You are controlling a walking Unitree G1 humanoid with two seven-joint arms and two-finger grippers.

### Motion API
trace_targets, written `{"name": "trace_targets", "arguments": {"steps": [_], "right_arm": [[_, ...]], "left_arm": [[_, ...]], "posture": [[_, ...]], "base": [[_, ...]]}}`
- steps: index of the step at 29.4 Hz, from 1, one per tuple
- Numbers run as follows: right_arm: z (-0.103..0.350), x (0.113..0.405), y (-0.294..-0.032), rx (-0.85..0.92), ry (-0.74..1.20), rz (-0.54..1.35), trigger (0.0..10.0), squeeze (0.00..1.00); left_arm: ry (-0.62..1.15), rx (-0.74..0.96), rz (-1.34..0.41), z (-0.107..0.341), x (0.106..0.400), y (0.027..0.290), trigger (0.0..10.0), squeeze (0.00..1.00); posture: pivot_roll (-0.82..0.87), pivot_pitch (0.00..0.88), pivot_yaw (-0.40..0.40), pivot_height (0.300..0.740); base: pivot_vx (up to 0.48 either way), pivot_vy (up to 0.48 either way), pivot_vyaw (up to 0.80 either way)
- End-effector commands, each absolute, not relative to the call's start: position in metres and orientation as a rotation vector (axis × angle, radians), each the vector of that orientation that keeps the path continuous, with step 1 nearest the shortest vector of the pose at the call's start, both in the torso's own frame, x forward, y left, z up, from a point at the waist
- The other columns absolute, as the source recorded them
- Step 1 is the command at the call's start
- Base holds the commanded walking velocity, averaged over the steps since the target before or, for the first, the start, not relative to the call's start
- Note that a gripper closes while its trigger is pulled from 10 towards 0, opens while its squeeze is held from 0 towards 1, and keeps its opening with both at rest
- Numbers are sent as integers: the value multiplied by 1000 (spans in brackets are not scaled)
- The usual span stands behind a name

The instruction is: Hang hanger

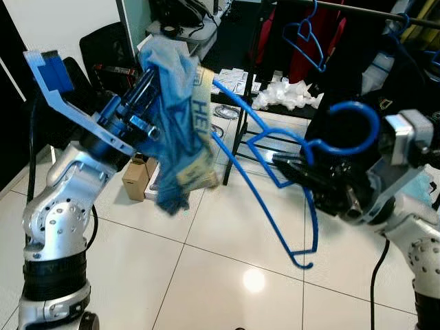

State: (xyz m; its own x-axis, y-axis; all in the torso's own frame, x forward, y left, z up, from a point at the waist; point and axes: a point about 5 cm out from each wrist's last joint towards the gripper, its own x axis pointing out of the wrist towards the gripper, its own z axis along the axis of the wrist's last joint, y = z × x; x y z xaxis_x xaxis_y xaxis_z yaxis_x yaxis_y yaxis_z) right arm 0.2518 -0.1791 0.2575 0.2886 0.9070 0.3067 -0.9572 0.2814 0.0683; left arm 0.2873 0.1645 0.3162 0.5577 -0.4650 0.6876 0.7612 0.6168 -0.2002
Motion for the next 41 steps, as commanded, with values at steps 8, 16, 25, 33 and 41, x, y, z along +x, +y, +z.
{"name": "trace_targets", "arguments": {"steps": [8, 16, 25, 33, 41], "right_arm": [[263, 248, -186, 243, -247, 1239, 10000, 0], [283, 253, -194, 297, -381, 1188, 10000, 0], [282, 251, -194, 305, -374, 1212, 10000, 0], [285, 248, -198, 332, -392, 1222, 10000, 0], [286, 249, -196, 345, -401, 1228, 10000, 0]], "left_arm": [[-670, -495, -718, 323, 287, 180, 10000, 0], [-662, -488, -727, 319, 285, 185, 10000, 0], [-656, -487, -708, 317, 286, 187, 10000, 0], [-671, -491, -641, 317, 290, 200, 10000, 0], [-678, -520, -637, 317, 290, 198, 10000, 0]], "posture": [[-38, 144, 16, 740], [-35, 143, 15, 740], [-37, 141, 11, 740], [-40, 136, 11, 740], [-38, 134, 11, 740]], "base": [[0, 0, 0], [0, 0, 0], [0, 0, 0], [0, 0, 0], [0, 0, 0]]}}
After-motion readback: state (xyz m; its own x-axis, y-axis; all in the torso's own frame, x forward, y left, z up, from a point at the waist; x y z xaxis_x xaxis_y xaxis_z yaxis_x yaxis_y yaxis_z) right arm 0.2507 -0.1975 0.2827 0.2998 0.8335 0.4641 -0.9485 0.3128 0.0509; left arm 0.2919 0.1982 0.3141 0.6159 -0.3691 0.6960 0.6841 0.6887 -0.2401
